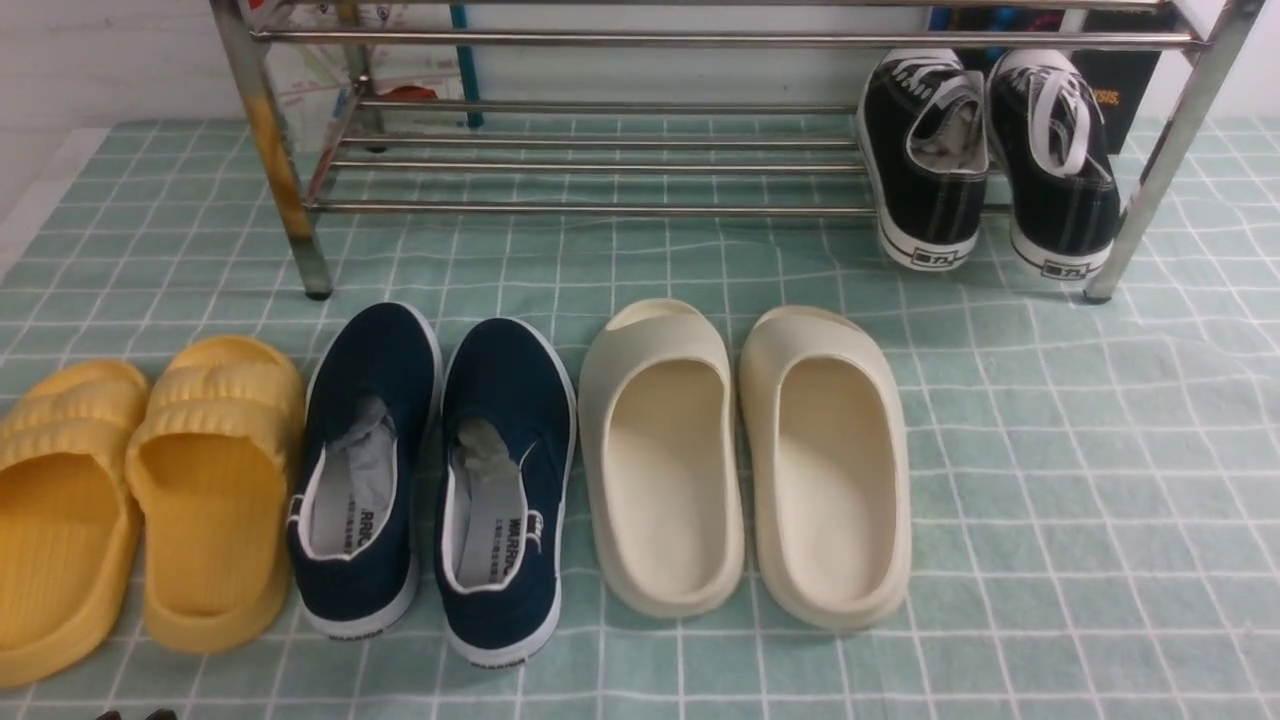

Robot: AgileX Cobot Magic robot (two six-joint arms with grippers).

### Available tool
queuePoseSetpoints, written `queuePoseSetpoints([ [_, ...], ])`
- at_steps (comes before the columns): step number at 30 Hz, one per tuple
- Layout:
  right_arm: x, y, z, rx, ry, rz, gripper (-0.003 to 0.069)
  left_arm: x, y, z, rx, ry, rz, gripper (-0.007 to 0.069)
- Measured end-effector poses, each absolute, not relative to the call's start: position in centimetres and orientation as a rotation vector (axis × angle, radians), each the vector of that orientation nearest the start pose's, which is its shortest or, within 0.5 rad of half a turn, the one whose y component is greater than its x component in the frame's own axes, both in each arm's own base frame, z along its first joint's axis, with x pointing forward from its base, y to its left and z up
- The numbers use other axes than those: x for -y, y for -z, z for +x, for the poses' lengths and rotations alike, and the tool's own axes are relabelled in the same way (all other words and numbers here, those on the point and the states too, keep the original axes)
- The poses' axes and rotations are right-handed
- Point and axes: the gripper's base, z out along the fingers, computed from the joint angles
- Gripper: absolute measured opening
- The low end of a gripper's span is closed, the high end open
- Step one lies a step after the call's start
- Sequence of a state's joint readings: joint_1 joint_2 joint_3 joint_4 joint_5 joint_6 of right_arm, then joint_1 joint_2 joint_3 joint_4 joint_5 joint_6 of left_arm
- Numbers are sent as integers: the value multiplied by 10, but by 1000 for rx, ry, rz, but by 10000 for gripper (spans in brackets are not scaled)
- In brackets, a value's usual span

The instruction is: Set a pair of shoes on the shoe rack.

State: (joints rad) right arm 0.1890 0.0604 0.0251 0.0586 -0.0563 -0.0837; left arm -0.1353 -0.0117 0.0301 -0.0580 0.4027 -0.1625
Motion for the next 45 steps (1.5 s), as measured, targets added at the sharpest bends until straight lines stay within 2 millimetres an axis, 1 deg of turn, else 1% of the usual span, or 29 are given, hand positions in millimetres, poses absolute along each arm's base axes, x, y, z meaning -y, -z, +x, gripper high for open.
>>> queuePoseSetpoints([
  [1,-11,-206,61,-1513,-129,-160,22,9,-168,51,-1911,259,-62,239],
  [3,-12,-196,61,-1618,-129,-177,25,9,-168,51,-1911,259,-62,239],
  [4,-12,-196,61,-1618,-129,-177,25,9,-168,51,-1911,259,-62,239],
  [7,-10,-185,59,-1728,-94,-178,26,9,-168,51,-1911,259,-62,239],
  [14,0,-175,53,-1839,-19,12,26,9,-168,51,-1910,260,-62,239],
  [29,0,-174,52,-1869,-10,24,30,9,-168,51,-1911,261,-63,239],
  [45,0,-174,52,-1871,-10,24,60,9,-168,51,-1911,261,-63,239],
])
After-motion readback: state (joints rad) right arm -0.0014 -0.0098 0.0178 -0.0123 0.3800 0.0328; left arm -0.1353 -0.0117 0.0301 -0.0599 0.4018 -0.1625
